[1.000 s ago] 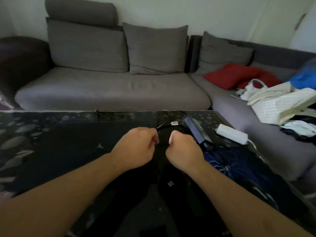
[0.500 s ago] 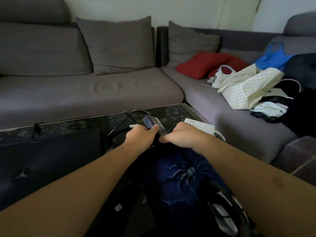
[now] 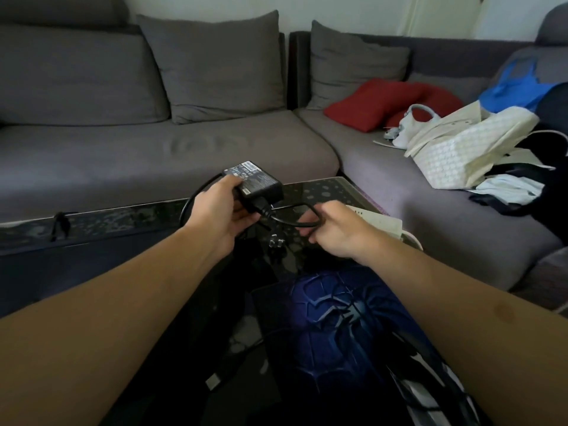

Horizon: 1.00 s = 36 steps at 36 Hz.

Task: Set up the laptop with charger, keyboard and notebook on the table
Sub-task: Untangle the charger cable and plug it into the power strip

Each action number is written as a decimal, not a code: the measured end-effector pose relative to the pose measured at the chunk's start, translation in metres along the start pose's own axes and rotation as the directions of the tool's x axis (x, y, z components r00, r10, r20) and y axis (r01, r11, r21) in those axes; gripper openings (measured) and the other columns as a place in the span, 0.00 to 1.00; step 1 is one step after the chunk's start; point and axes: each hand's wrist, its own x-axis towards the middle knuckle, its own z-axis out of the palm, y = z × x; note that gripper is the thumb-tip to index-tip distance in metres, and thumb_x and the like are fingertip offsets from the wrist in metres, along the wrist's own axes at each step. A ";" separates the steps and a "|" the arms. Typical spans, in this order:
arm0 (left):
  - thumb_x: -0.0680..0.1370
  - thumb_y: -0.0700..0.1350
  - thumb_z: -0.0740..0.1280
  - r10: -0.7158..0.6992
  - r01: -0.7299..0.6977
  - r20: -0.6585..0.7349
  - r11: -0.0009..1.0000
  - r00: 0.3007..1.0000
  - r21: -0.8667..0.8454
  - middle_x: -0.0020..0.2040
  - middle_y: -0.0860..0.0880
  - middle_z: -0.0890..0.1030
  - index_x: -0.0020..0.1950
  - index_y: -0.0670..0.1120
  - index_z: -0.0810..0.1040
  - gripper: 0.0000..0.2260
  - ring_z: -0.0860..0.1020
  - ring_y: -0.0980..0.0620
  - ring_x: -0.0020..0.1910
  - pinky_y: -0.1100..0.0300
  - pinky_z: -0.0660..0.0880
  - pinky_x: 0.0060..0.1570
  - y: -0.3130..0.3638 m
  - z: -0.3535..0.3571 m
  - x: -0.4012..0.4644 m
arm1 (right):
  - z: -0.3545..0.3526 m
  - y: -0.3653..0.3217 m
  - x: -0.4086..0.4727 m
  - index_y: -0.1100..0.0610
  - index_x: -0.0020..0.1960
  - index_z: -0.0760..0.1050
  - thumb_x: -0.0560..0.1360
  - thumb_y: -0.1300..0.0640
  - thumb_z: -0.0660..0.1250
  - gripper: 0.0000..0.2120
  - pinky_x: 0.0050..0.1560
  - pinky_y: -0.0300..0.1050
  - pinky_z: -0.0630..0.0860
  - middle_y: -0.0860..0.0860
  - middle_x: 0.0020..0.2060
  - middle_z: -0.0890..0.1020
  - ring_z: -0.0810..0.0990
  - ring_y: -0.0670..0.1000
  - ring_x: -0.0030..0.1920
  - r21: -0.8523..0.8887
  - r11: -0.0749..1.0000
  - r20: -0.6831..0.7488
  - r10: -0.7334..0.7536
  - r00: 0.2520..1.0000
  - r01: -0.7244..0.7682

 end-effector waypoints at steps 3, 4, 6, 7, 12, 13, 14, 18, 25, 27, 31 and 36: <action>0.83 0.44 0.65 -0.026 0.029 0.032 0.996 0.999 -0.083 0.48 0.43 0.81 0.62 0.41 0.78 0.11 0.83 0.50 0.36 0.60 0.81 0.31 0.000 -0.003 -0.001 | 0.007 -0.005 -0.003 0.48 0.58 0.84 0.73 0.72 0.72 0.22 0.43 0.36 0.76 0.50 0.53 0.86 0.83 0.49 0.51 -0.001 0.998 0.076 -0.069 0.995 0.069; 0.83 0.43 0.65 -0.028 0.032 0.038 0.994 0.999 -0.109 0.48 0.42 0.81 0.61 0.40 0.78 0.10 0.84 0.50 0.35 0.59 0.82 0.32 0.000 -0.003 -0.001 | 0.010 -0.006 -0.003 0.43 0.57 0.83 0.72 0.70 0.74 0.23 0.42 0.36 0.75 0.49 0.54 0.85 0.83 0.47 0.49 0.061 0.996 0.106 -0.072 0.992 0.066; 0.84 0.43 0.64 -0.037 0.043 0.049 0.988 0.998 -0.148 0.47 0.42 0.82 0.59 0.39 0.78 0.08 0.85 0.48 0.37 0.57 0.83 0.34 -0.001 -0.003 -0.002 | 0.019 -0.008 0.001 0.43 0.56 0.82 0.75 0.61 0.77 0.16 0.35 0.37 0.75 0.50 0.53 0.83 0.81 0.43 0.38 0.088 0.995 0.122 -0.046 0.992 0.035; 0.84 0.43 0.64 -0.043 0.052 0.059 0.985 0.997 -0.163 0.47 0.41 0.82 0.58 0.39 0.77 0.08 0.85 0.47 0.40 0.57 0.83 0.34 -0.002 -0.002 -0.003 | 0.024 -0.009 0.002 0.45 0.57 0.82 0.77 0.55 0.76 0.11 0.33 0.37 0.76 0.50 0.51 0.83 0.82 0.43 0.35 0.025 0.999 0.122 -0.044 0.992 0.041; 0.85 0.44 0.63 -0.049 0.066 0.092 0.979 0.995 -0.194 0.53 0.39 0.83 0.66 0.37 0.77 0.13 0.87 0.45 0.43 0.55 0.84 0.36 -0.006 -0.001 -0.009 | 0.035 -0.013 0.007 0.52 0.54 0.78 0.77 0.48 0.75 0.11 0.43 0.43 0.76 0.45 0.41 0.78 0.79 0.47 0.42 -0.243 0.959 0.029 -0.146 0.989 0.148; 0.85 0.44 0.63 -0.043 0.061 0.092 0.978 0.995 -0.201 0.52 0.40 0.84 0.66 0.37 0.77 0.13 0.87 0.46 0.41 0.55 0.84 0.37 -0.006 -0.001 -0.010 | 0.037 -0.014 0.008 0.53 0.52 0.77 0.77 0.48 0.75 0.12 0.43 0.43 0.75 0.44 0.41 0.76 0.79 0.48 0.45 -0.289 0.945 -0.001 -0.157 0.988 0.150; 0.85 0.44 0.63 -0.036 0.054 0.088 0.976 0.995 -0.211 0.50 0.40 0.84 0.66 0.37 0.77 0.13 0.88 0.46 0.41 0.54 0.85 0.38 -0.005 -0.002 -0.011 | 0.039 -0.015 0.010 0.52 0.49 0.75 0.77 0.47 0.74 0.11 0.46 0.45 0.75 0.45 0.42 0.77 0.80 0.50 0.48 -0.322 0.936 -0.028 -0.157 0.987 0.140; 0.85 0.44 0.63 -0.033 0.055 0.083 0.959 0.996 -0.278 0.47 0.42 0.85 0.59 0.38 0.79 0.10 0.87 0.47 0.41 0.54 0.85 0.38 -0.005 -0.005 -0.015 | 0.042 -0.021 0.022 0.49 0.45 0.69 0.74 0.51 0.72 0.11 0.48 0.49 0.78 0.53 0.51 0.80 0.82 0.59 0.53 -0.390 0.921 -0.113 -0.057 0.992 0.008; 0.82 0.44 0.64 -0.055 0.078 0.106 0.972 0.993 -0.221 0.41 0.46 0.83 0.52 0.42 0.81 0.09 0.82 0.47 0.40 0.54 0.79 0.45 -0.008 -0.020 -0.019 | 0.001 -0.029 0.031 0.59 0.48 0.80 0.75 0.58 0.68 0.06 0.45 0.48 0.74 0.62 0.53 0.85 0.84 0.66 0.55 -0.535 0.842 -0.291 -0.105 0.951 -0.070; 0.82 0.44 0.63 -0.037 0.060 0.124 0.980 0.992 -0.188 0.40 0.46 0.84 0.54 0.41 0.82 0.09 0.83 0.48 0.39 0.53 0.79 0.46 -0.010 -0.023 -0.018 | -0.016 -0.032 0.036 0.62 0.53 0.80 0.74 0.63 0.68 0.08 0.44 0.50 0.74 0.63 0.53 0.84 0.83 0.67 0.54 -0.571 0.805 -0.378 -0.082 0.922 -0.163; 0.82 0.46 0.64 -0.059 0.069 0.196 0.997 0.979 -0.043 0.47 0.43 0.85 0.59 0.42 0.82 0.11 0.82 0.46 0.42 0.51 0.82 0.43 -0.017 -0.025 -0.017 | -0.045 -0.038 0.048 0.60 0.53 0.81 0.72 0.64 0.68 0.10 0.41 0.48 0.73 0.60 0.50 0.84 0.82 0.64 0.49 -0.519 0.836 -0.485 -0.118 0.867 -0.177; 0.83 0.41 0.65 -0.060 0.054 0.223 0.998 0.973 0.032 0.53 0.36 0.86 0.61 0.36 0.80 0.11 0.86 0.41 0.44 0.47 0.84 0.39 -0.025 -0.014 -0.020 | -0.056 -0.054 0.055 0.55 0.59 0.79 0.76 0.60 0.67 0.12 0.48 0.52 0.81 0.55 0.55 0.81 0.83 0.61 0.52 -0.342 0.939 -0.575 -0.201 0.793 -0.010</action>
